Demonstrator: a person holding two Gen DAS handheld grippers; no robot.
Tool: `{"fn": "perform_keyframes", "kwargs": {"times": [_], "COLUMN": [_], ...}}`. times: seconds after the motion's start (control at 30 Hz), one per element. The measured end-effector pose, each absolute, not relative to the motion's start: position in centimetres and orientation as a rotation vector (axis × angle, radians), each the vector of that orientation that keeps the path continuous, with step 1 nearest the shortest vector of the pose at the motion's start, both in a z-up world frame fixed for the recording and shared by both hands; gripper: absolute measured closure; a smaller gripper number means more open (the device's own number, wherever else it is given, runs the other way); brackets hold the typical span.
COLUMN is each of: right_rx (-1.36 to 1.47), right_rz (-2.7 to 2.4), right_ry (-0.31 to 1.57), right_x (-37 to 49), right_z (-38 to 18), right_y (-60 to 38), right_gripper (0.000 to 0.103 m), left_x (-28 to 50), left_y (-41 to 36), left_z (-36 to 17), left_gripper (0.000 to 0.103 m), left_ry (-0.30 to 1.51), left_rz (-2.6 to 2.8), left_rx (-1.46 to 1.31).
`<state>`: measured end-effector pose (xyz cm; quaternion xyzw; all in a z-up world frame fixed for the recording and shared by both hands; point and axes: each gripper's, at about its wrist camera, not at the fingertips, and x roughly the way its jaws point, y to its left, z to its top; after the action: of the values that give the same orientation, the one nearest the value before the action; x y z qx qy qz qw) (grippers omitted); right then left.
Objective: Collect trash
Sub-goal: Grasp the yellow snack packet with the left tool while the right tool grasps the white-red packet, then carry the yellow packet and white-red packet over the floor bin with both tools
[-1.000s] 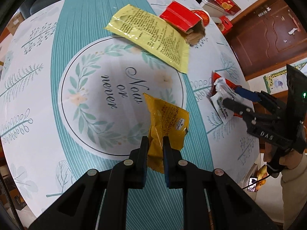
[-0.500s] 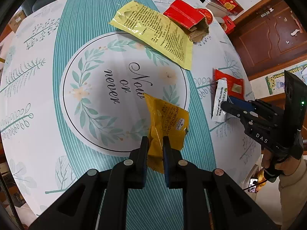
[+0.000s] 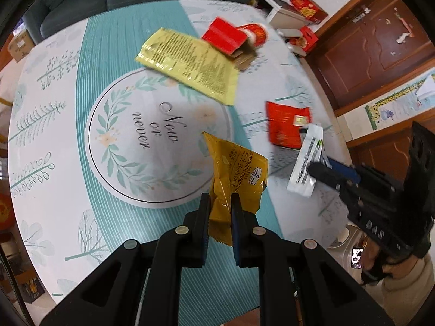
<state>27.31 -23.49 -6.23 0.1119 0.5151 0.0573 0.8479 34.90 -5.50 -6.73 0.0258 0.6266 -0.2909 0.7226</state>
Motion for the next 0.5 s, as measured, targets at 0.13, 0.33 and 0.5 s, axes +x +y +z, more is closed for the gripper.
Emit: {"fn": "perform_keyframes", "kwargs": {"times": [0.13,0.33,0.5], "right_rx": [0.279,0.32,0.336], "right_rz": [0.086,0.046,0.074], "right_ry": [1.049,0.994,0.946], "right_x": [24.4,19.3,14.7], "right_z": [-4.0,-1.3,0.4], "right_y": [-22.7,-22.3,-23.3], "right_gripper": [0.088,0.088,0.088], "left_x": [33.4,30.0,26.2], "left_y": [-5.8,-6.5,-6.8], "left_z": [-4.8,-2.3,-0.3], "left_gripper": [0.092,0.091,0.092], "left_ry": [1.344,1.299,1.242], "left_rz": [-0.687,-0.722,-0.686], "left_rx": [0.059,0.096,0.108]}}
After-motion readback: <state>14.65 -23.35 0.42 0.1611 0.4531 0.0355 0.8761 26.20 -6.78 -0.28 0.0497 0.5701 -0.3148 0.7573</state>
